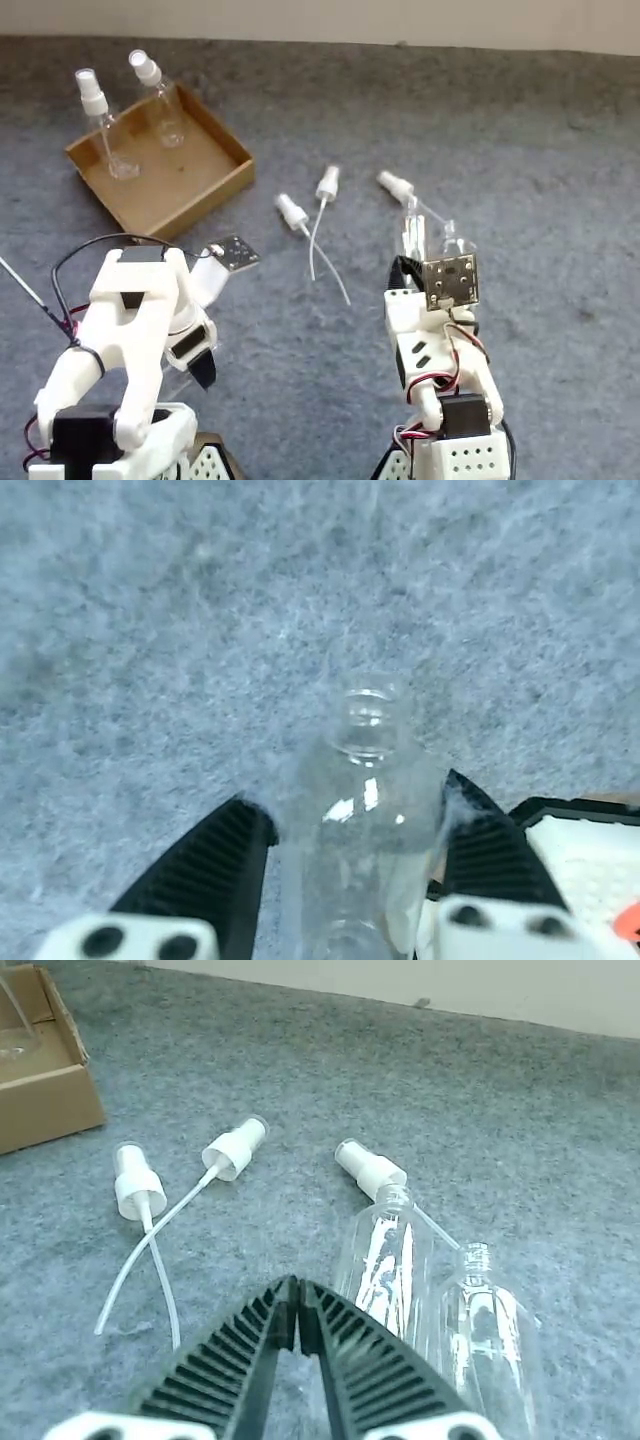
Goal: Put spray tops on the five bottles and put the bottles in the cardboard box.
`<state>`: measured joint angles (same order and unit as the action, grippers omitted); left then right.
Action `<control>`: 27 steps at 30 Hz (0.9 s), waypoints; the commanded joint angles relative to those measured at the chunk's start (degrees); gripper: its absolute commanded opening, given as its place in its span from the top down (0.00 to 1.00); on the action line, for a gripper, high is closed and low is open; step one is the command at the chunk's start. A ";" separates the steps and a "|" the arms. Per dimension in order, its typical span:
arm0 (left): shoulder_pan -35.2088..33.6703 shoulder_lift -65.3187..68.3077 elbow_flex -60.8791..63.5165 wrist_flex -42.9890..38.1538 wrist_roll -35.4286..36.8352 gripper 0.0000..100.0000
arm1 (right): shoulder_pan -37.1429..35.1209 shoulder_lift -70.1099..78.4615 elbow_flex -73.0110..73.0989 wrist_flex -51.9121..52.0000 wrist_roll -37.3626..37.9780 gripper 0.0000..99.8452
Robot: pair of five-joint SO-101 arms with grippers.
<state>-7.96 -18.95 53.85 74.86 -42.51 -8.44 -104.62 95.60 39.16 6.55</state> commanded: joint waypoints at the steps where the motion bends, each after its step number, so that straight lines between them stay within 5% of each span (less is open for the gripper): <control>1: -0.48 -0.31 -0.04 -0.18 -0.53 0.95 | 0.57 -0.57 6.37 0.22 0.70 1.00; 19: 2.24 -0.48 -18.33 -0.09 0.35 0.94 | 0.57 -0.57 6.37 0.22 0.70 1.00; 27: 13.14 -0.48 -24.75 0.00 13.10 0.94 | 0.57 -0.40 6.37 0.22 0.70 1.00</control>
<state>1.01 -18.86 34.51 74.95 -33.01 -8.44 -104.62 95.60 39.16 6.55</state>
